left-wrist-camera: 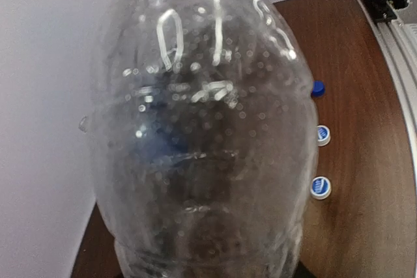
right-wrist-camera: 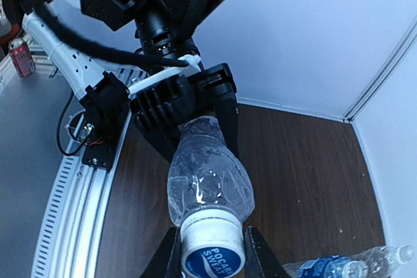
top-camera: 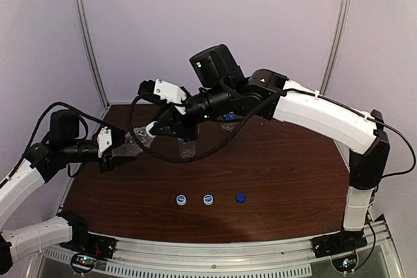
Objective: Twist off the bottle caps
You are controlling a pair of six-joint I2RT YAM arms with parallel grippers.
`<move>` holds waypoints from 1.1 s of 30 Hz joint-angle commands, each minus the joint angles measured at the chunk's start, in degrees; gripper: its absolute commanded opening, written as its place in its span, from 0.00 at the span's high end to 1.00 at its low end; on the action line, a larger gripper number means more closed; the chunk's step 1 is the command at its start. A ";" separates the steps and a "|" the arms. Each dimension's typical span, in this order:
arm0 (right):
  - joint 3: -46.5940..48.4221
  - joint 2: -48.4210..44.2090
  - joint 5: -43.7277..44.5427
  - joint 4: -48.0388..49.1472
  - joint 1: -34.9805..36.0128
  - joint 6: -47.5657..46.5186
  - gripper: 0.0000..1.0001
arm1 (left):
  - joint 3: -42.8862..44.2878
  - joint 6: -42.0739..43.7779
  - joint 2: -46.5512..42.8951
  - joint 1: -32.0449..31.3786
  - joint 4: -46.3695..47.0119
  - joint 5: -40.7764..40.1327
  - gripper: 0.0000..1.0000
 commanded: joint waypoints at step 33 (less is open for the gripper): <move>4.61 4.62 0.05 18.70 -5.06 42.85 0.12 | -8.61 19.06 -1.10 -4.02 44.33 -33.36 0.85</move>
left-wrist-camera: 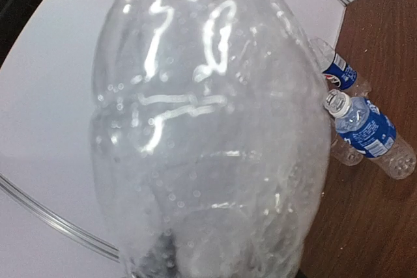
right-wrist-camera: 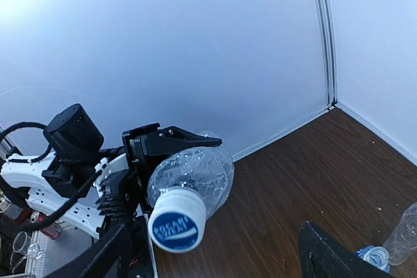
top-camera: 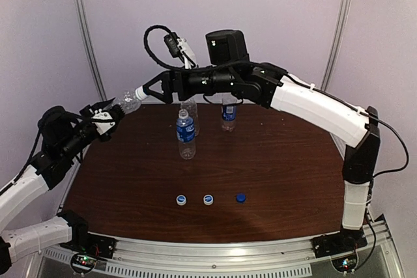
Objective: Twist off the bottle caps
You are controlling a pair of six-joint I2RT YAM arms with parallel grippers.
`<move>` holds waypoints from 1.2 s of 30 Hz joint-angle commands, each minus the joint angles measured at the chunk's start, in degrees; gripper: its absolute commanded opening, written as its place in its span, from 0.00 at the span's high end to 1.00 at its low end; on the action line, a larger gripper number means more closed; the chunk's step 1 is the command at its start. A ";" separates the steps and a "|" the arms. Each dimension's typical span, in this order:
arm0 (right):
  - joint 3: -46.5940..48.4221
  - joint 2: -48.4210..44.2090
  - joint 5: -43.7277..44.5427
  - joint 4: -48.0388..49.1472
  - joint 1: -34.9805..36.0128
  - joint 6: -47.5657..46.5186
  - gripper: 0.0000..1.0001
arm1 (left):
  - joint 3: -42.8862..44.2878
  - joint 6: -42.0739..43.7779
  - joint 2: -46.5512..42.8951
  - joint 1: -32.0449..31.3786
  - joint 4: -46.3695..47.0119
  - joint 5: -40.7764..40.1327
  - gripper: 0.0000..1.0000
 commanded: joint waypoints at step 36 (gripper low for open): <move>-2.13 1.35 -3.39 -0.11 -0.72 7.33 0.47 | -5.44 20.24 0.46 -3.93 16.25 -10.99 0.85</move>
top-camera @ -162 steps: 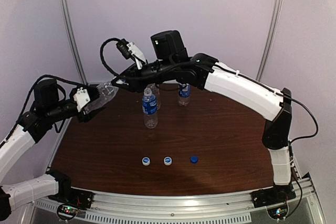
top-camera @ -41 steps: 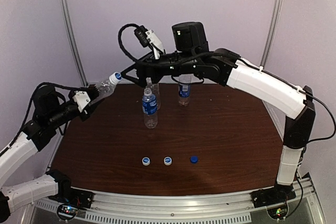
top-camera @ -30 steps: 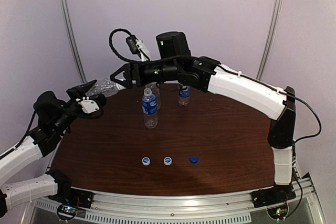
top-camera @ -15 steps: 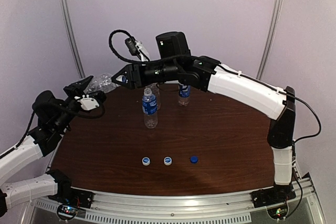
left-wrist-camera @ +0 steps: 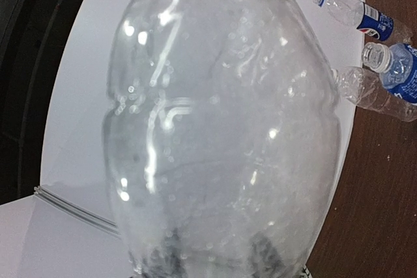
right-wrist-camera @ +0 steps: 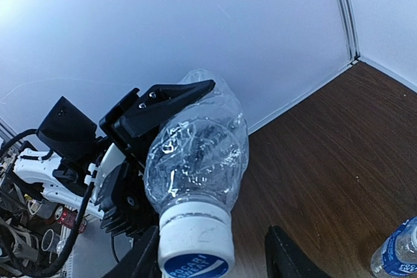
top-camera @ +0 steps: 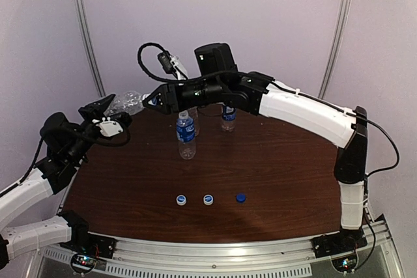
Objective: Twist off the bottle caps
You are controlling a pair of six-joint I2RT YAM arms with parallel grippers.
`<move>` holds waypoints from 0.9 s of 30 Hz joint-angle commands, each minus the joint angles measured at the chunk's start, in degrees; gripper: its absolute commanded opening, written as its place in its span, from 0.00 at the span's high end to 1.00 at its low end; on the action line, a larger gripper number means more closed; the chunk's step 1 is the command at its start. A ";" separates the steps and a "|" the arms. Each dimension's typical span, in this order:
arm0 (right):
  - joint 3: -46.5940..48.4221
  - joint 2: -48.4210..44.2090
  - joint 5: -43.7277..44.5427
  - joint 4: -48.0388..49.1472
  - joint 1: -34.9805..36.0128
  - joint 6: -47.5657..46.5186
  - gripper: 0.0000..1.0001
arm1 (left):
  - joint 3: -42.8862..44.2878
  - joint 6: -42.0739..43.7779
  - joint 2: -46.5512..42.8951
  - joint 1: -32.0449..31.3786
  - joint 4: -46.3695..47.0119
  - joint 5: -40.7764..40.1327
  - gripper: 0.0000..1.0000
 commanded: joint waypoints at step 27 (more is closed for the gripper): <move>-8.64 -9.79 4.91 -17.04 4.51 -50.74 1.00 | 6.06 -23.59 -0.26 -0.17 -42.02 33.53 0.83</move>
